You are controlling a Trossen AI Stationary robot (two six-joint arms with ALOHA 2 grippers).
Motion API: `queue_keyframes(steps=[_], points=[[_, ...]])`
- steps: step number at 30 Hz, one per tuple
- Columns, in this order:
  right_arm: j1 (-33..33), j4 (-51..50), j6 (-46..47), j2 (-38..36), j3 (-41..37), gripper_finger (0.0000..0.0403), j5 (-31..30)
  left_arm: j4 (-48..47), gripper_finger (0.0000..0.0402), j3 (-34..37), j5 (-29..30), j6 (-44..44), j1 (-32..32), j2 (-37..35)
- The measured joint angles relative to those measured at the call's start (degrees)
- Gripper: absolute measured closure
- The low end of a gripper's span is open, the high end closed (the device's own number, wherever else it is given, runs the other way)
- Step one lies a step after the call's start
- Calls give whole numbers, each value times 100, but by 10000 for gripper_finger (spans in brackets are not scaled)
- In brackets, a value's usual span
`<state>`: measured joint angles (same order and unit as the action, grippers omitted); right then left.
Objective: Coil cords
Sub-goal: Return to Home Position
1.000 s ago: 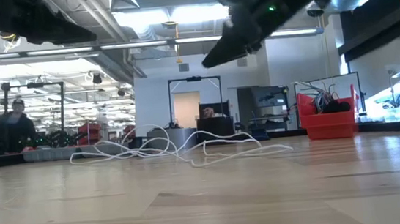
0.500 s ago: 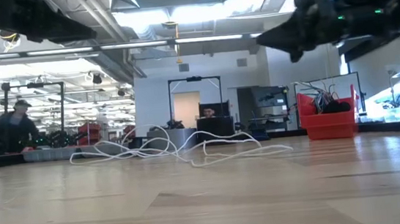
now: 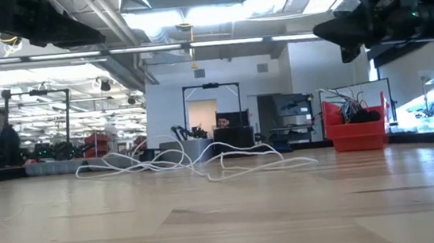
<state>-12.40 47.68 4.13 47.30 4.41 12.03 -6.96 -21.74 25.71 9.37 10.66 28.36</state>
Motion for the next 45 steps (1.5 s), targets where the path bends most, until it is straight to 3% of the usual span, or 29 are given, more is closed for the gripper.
queue_keyframes(steps=[8, 15, 18, 26, 37, 45], points=[[-2, -219, -30, -735, -372, 371, -695, -17, 271, 0, 0, 6, 0, 3], [0, -644, 41, -1367, -375, 370, 57, -11, 271, 0, 0, 13, 0, 4], [0, -1139, 43, -1718, -377, 370, 93, -13, 271, 0, 0, 10, 0, 4], [0, -2551, 23, -3023, -383, 370, -984, -17, 271, 0, 0, 7, 0, 9], [0, -4060, 35, -4729, -394, 370, -919, -15, 271, 0, 0, -37, 0, 9], [0, -4421, 42, -4719, -387, 370, -1596, 35, 271, 13, -22, -36, -3, -202]])
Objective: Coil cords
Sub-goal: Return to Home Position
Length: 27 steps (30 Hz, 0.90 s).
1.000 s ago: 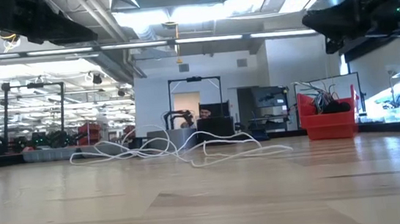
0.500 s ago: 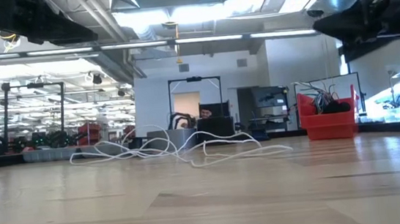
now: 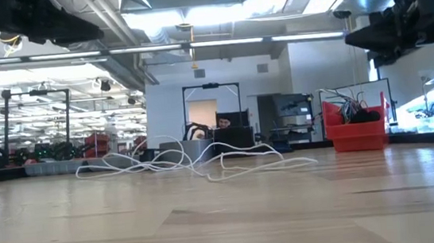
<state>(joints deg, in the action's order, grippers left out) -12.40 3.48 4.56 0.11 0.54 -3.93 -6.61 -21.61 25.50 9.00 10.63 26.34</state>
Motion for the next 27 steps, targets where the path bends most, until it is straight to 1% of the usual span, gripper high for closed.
queue_keyframes(steps=[2, 4, 8, 11, 14, 17, 19, 24, 27], points=[[0, -64, 2, 6, 0, 370, -2, 49, 271, 103, -211, 23, -38, -140], [0, -89, 2, 36, 0, 370, -5, 172, 271, 242, -545, 45, -144, -252], [0, -68, 3, 36, 0, 370, -8, 846, 271, 719, -1241, 71, -457, -497], [0, -67, 7, 34, -1, 370, -8, 1286, 271, 1063, -1425, 67, -698, -601], [0, -67, 9, 36, -2, 370, -10, 1271, 271, 1275, -1423, 7, -908, -729], [0, -65, 9, 36, 0, 370, -10, 1172, 271, 1294, -1428, -131, -1014, -938], [0, -65, 9, 36, 13, 370, -12, 914, 271, 1294, -1453, -238, -1038, -1105], [0, -63, 9, 36, 20, 370, -12, 168, 271, 1301, -1883, -314, -1038, -1592], [0, -65, 8, 38, 20, 370, -12, 68, 271, 1339, -1897, -325, -1038, -1989]])
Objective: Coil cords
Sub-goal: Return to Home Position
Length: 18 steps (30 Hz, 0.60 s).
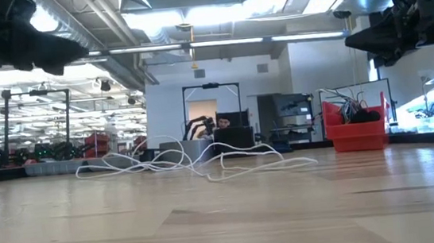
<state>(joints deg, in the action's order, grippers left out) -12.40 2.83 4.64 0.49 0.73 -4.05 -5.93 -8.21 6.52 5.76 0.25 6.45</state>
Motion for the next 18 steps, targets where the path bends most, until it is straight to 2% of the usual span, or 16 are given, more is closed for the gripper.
queue_keyframes(steps=[4, 8, 12, 18], points=[[0, 0, -2, 1, 2, 370, 0, 41, 271, 302, 0, -126, -8, -623], [2, -12, -1, 2, 3, 370, 0, 201, 271, 538, 2, -279, -120, -595], [2, -36, -2, 1, 4, 370, 7, 755, 271, 761, -3, -496, -286, -624], [2, -72, -2, 3, 8, 370, 16, 752, 271, 766, -28, -361, -337, -595]])
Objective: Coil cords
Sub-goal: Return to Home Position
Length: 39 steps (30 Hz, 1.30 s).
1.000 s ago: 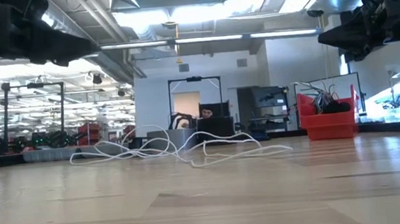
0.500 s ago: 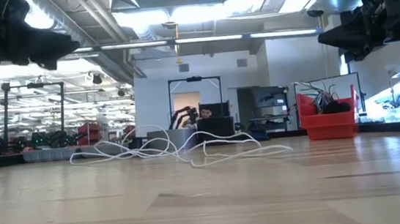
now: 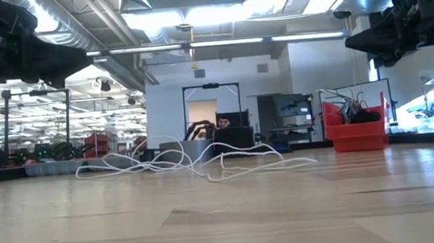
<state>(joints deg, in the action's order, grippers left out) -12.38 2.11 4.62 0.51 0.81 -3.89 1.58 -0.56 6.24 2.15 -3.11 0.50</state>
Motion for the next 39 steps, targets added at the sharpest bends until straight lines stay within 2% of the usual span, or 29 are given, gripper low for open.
queue_keyframes(steps=[13, 29, 39], points=[[0, -26, 0, 0, 3, 370, 5, 2, 271, 0, -7, 1002, 0, 48], [0, -39, 0, 0, 5, 370, 5, 1, 271, 1, -7, 1010, 0, 48], [0, -46, 0, 0, 8, 370, 5, 1, 271, 2, -7, 407, 0, 48]])
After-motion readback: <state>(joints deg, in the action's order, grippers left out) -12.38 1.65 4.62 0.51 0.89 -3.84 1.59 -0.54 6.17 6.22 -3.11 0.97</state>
